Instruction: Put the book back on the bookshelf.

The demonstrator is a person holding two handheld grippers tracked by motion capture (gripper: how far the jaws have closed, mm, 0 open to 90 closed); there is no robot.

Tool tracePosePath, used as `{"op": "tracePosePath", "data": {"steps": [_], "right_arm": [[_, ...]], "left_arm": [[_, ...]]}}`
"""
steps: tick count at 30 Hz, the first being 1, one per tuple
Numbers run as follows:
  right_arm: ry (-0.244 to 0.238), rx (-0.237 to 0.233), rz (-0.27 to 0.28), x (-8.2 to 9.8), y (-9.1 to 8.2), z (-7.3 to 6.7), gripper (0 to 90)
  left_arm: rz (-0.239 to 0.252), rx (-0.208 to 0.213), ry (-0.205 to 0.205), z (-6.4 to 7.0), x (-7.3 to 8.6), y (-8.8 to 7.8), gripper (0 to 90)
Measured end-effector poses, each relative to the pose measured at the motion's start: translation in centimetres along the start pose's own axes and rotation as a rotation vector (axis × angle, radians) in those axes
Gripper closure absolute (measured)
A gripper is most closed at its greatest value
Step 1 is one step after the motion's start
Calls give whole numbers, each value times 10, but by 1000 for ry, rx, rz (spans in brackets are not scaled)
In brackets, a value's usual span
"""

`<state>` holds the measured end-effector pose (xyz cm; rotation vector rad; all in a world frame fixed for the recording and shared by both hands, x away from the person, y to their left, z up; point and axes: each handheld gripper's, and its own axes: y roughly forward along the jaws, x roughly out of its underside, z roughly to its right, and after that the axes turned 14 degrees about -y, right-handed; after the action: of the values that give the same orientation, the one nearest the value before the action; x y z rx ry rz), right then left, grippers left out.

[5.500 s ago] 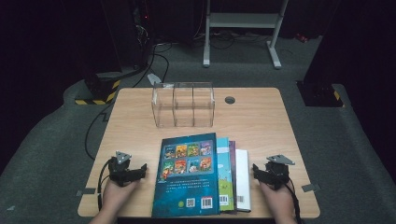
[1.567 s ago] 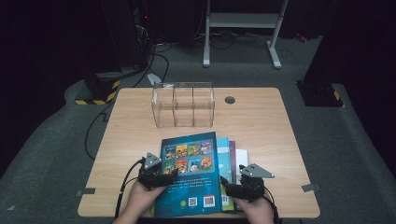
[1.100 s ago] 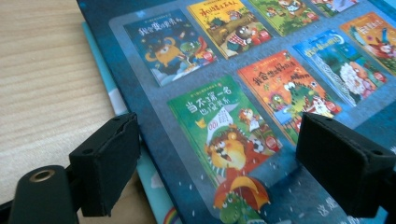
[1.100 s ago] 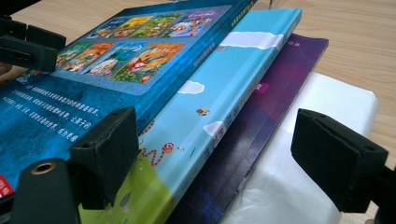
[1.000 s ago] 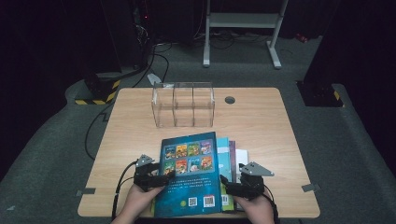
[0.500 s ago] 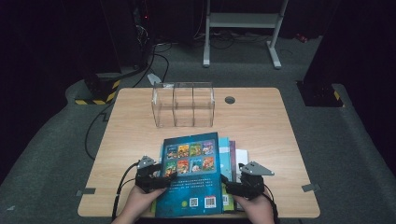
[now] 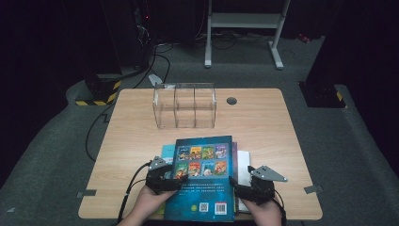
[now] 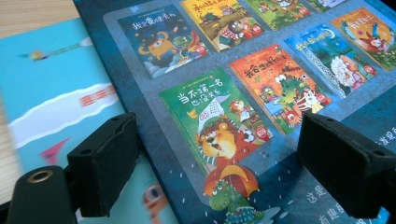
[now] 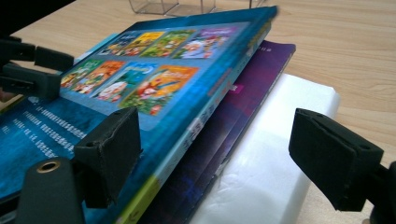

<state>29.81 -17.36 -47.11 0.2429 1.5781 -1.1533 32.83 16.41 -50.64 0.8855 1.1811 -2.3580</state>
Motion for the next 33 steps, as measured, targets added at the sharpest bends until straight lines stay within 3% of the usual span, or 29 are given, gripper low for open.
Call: {"op": "tracePosePath", "data": {"steps": [10, 15, 21, 24, 29, 33], "right_arm": [[2, -40, -17, -1, 7, -5, 179], [33, -57, -18, 0, 8, -1, 180], [38, -78, -30, 0, 8, -2, 166], [32, -90, -33, 1, 6, -4, 161], [36, -117, -38, 2, 4, -6, 210], [42, -123, -50, 0, 4, -7, 226]], "left_arm": [[19, -16, 41, 23, -7, 13, 134], [14, -2, 61, 22, -9, 15, 133], [13, 10, 51, 20, -7, 13, 147], [-8, 43, 33, 15, -2, 7, 167], [-34, 64, 45, 12, 10, -8, 175], [-18, 64, 50, 17, 13, -7, 192]]}}
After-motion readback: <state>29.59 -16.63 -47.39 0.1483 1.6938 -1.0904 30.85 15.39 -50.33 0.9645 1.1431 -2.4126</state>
